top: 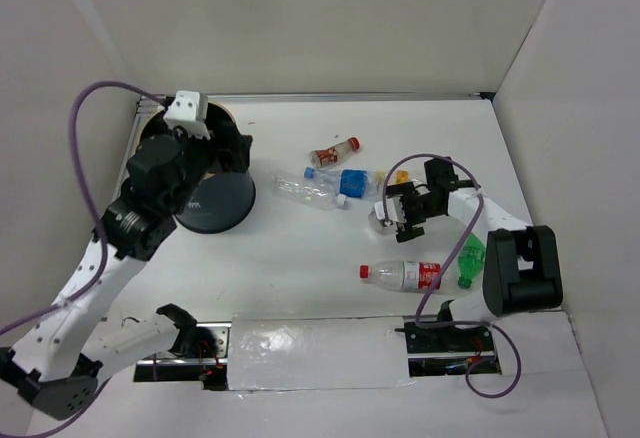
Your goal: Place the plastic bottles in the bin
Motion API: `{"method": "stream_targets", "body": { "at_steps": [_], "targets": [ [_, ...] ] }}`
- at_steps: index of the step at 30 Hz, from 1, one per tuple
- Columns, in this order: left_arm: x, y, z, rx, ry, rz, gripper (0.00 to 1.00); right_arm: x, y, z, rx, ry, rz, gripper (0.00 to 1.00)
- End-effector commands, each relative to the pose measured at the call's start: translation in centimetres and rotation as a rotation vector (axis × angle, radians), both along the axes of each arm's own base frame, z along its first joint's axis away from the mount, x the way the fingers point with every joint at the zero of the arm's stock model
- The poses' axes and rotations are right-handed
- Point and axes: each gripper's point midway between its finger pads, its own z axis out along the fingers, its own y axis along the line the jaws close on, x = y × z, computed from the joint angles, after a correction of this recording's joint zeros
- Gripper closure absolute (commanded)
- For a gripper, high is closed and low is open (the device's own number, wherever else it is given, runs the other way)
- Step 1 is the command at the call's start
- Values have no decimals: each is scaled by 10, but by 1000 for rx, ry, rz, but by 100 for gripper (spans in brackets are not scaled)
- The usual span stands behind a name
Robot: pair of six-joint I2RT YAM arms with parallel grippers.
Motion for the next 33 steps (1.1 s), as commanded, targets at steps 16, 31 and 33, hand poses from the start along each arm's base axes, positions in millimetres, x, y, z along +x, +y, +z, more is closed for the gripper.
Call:
{"method": "stream_targets", "body": {
  "at_steps": [16,31,33],
  "targets": [
    [-155,-127,-191,-162,328,-634,5,-23,15,29,-43,149,139,73],
    [-206,-163,-270,-136,463,-735,5,81,295,367,874,162,0,72],
    [-210,-162,-274,-135,472,-734,5,86,340,361,926,261,9,72]
  ]
}}
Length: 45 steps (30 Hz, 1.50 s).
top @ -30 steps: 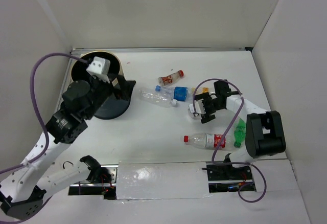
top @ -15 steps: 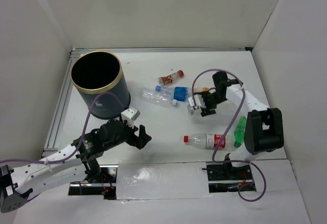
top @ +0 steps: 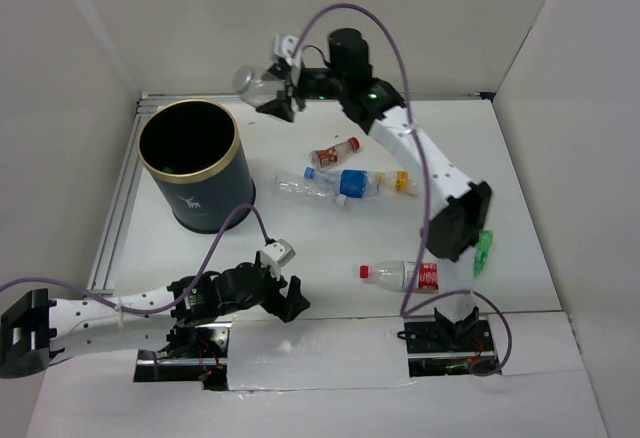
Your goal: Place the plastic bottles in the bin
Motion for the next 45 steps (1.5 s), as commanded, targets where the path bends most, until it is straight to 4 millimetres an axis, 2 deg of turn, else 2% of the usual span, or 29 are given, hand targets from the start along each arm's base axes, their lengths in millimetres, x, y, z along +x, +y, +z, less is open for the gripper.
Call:
{"method": "stream_targets", "body": {
  "at_steps": [1,2,7,8,11,12,13,14,16,20,21,23,24,26,27,28,29,30,31,32,33,34,36,37,40,41,43,44,45],
  "targets": [
    [3,-11,17,-100,-13,43,5,-10,53,70,238,111,57,72],
    [0,-10,14,-100,-13,34,5,-2,80,43,226,161,73,71],
    [-2,-9,16,-120,-5,40,5,-30,124,48,322,206,200,65],
    [-2,-9,16,-120,-5,40,5,-32,134,24,297,239,206,65],
    [-5,-8,16,-110,-19,22,5,-56,154,16,295,241,256,52],
    [-4,-10,18,-111,-20,22,5,-59,160,15,300,240,256,41],
    [-4,-10,18,-104,-31,14,5,-53,163,4,284,263,238,28],
    [-2,-12,21,-95,-49,4,4,-52,163,10,296,264,229,4],
    [0,-17,25,-97,-73,-9,2,-44,163,13,313,272,182,0],
    [3,-35,36,-100,-163,-100,1,-24,135,42,339,256,75,0],
    [4,-37,27,-66,-172,-113,1,-12,121,48,339,237,39,0],
    [8,-52,41,-75,-241,-168,1,-3,90,68,332,224,-26,0],
    [8,-57,42,-68,-257,-189,1,25,62,67,326,234,-110,0],
    [15,-75,48,-60,-307,-221,1,37,13,79,306,259,-206,19],
    [16,-81,50,-43,-348,-258,1,49,-9,63,270,306,-263,42],
    [21,-91,60,-51,-381,-267,1,75,-56,56,247,312,-362,71],
    [23,-99,50,-15,-390,-293,1,65,-89,58,205,319,-416,100],
    [25,-105,50,5,-430,-327,1,69,-118,47,170,330,-473,100],
    [29,-117,62,-14,-463,-341,1,63,-168,16,100,396,-532,100],
    [30,-124,61,-3,-481,-361,1,56,-193,1,58,403,-549,99],
    [32,-131,49,40,-511,-411,1,50,-219,-14,-8,353,-568,72],
    [30,-146,60,7,-546,-441,1,42,-253,-64,-79,428,-605,56],
    [29,-160,59,12,-593,-501,1,5,-290,-70,-149,351,-636,32],
    [34,-167,44,55,-614,-529,1,-7,-317,-107,-171,421,-684,17],
    [41,-193,44,80,-664,-577,1,-55,-345,-112,-176,372,-711,12],
    [46,-207,37,97,-669,-588,1,-69,-360,-134,-180,421,-747,11],
    [57,-217,28,139,-698,-582,1,-97,-364,-136,-183,398,-760,11],
    [61,-232,37,131,-728,-570,1,-108,-371,-154,-180,447,-791,10],
    [68,-236,13,196,-720,-570,1,-120,-369,-150,-167,422,-798,10]
  ]
}}
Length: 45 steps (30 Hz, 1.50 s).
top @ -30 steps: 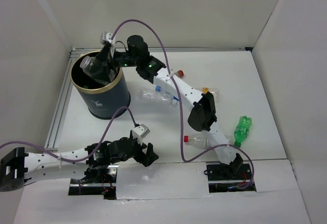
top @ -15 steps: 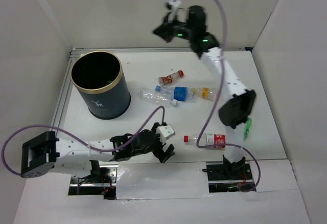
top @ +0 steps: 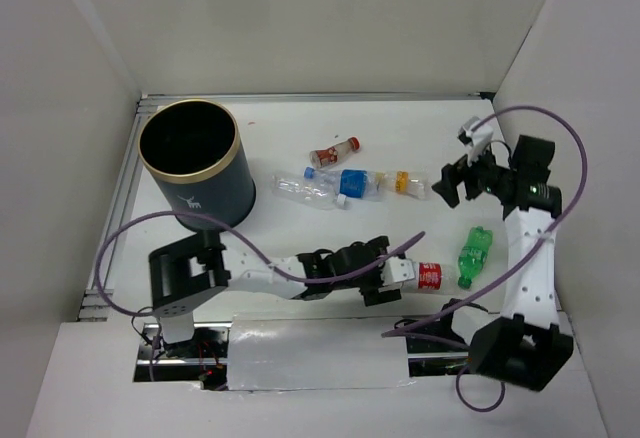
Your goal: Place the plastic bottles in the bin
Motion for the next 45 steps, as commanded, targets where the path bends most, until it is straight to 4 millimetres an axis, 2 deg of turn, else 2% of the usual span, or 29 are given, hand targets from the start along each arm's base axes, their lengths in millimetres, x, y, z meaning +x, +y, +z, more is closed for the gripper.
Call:
{"method": "stream_targets", "body": {
  "at_steps": [1,3,4,7,8,9,10,11,12,13,14,15,18,19,22,23,24,26,28,31,32,33,35,36,38,39,42,43,45],
  "targets": [
    [21,-36,1,8,-142,-22,1,-40,5,-9,-13,-34,45,10],
    [29,-52,-5,36,-148,-15,1,-54,7,-13,5,-37,32,10],
    [25,-54,-26,83,-130,-47,2,-57,9,-12,11,-36,27,10],
    [14,-59,-32,77,-77,-92,15,-67,11,-12,1,-26,22,10],
    [17,-55,-35,84,-50,-72,23,-67,10,-12,-9,-33,28,10],
    [16,-54,-37,91,-35,-65,43,-68,9,-14,-19,-24,26,11],
    [14,-49,-40,101,-21,-60,52,-69,9,-15,-19,-24,26,13],
    [13,-50,-30,76,-6,-47,60,-69,9,-15,-19,-24,26,17],
    [18,-44,-29,74,5,-16,68,-69,12,-14,-2,-20,29,19],
    [25,-35,-29,83,25,22,90,-68,11,-12,4,-22,23,22],
    [36,-29,-21,70,26,86,97,-67,13,-10,22,-26,20,24],
    [39,-23,-17,48,69,127,97,-65,14,-7,59,-12,-6,27],
    [66,10,21,-35,100,275,99,-56,7,-4,91,-13,-80,31],
    [81,25,56,-103,88,331,99,-53,4,-2,96,-13,-105,31],
    [96,62,105,-189,65,444,100,-47,-8,3,109,-11,-200,32],
    [102,81,151,-289,39,478,100,-46,-11,4,112,-8,-227,29],
    [108,98,168,-321,28,540,100,-43,-19,3,107,-1,-285,25],
    [124,132,211,-418,-4,637,100,-42,-31,-1,104,24,-372,2],
    [132,176,261,-550,-40,755,100,-39,-38,-13,89,60,-404,0],
    [153,241,300,-669,-106,923,100,-43,-36,-32,95,134,-390,0],
    [154,263,314,-709,-136,970,100,-44,-33,-35,100,139,-369,9],
    [165,290,317,-720,-172,1061,99,-46,-32,-37,100,140,-369,17],
    [178,330,305,-689,-205,1229,99,-46,-31,-40,111,146,-375,40],
    [189,361,290,-657,-219,1334,96,-45,-31,-40,111,146,-375,41],
    [196,392,279,-655,-212,1440,86,-47,-38,-46,108,182,-433,39],
    [202,417,267,-628,-215,1520,86,-46,-45,-51,86,206,-455,34],
    [209,445,255,-613,-221,1620,72,-38,-73,-48,67,214,-610,28],
    [209,448,250,-602,-219,1631,68,-36,-77,-56,71,259,-634,20],
    [210,459,249,-589,-241,1669,61,-31,-94,-69,58,337,-732,19]
  ]
}}
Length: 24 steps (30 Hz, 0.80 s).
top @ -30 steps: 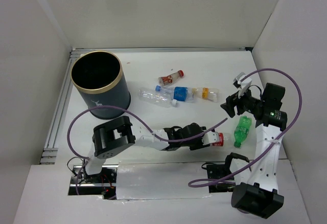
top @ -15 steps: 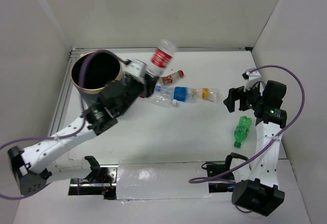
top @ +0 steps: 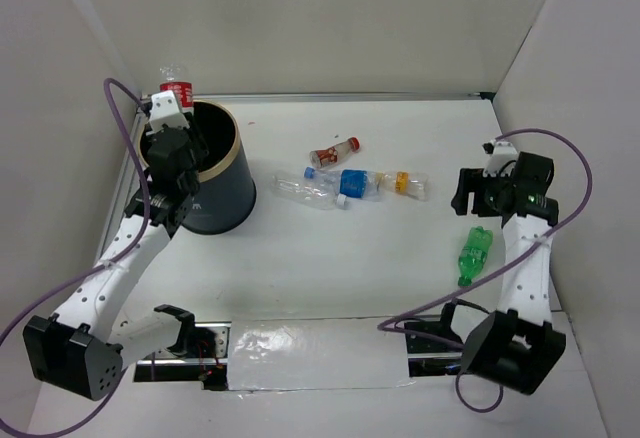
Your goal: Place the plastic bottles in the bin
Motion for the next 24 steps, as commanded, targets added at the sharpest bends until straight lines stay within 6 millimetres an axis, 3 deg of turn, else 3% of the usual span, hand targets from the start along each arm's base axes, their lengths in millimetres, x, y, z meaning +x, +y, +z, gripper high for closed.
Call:
{"method": "stream_targets", "body": {
  "at_steps": [1,2,4,7,8,9,14,16,19,20,22,24],
  "targets": [
    [0,18,16,-29,-49,78,59,12,-41,-7,-45,87,-210,19],
    [1,21,12,-18,-37,87,59,12,-45,-11,-45,121,-239,19],
    [2,28,3,-7,-2,105,40,15,-55,-19,-58,171,-276,18],
    [1,25,6,-4,-8,80,29,12,-67,-35,-77,241,-347,13],
    [-1,18,11,-10,-21,48,19,11,-70,-38,-87,254,-357,12],
    [-1,18,11,0,-17,47,17,11,-71,-41,-87,269,-373,12],
    [-15,-16,38,39,-72,-88,13,10,-88,-57,-128,340,-455,7],
    [-21,-26,48,44,-96,-122,12,7,-88,-73,-106,400,-450,5],
    [-33,-57,61,38,-135,-257,12,4,-86,-92,-89,485,-440,3],
    [-37,-65,65,45,-144,-297,3,2,-89,-99,-98,512,-446,3],
    [-49,-91,69,36,-158,-408,3,-1,-89,-111,-95,570,-443,2],
    [-59,-115,58,17,-138,-484,3,-6,-90,-121,-89,615,-438,2]
  ]
}}
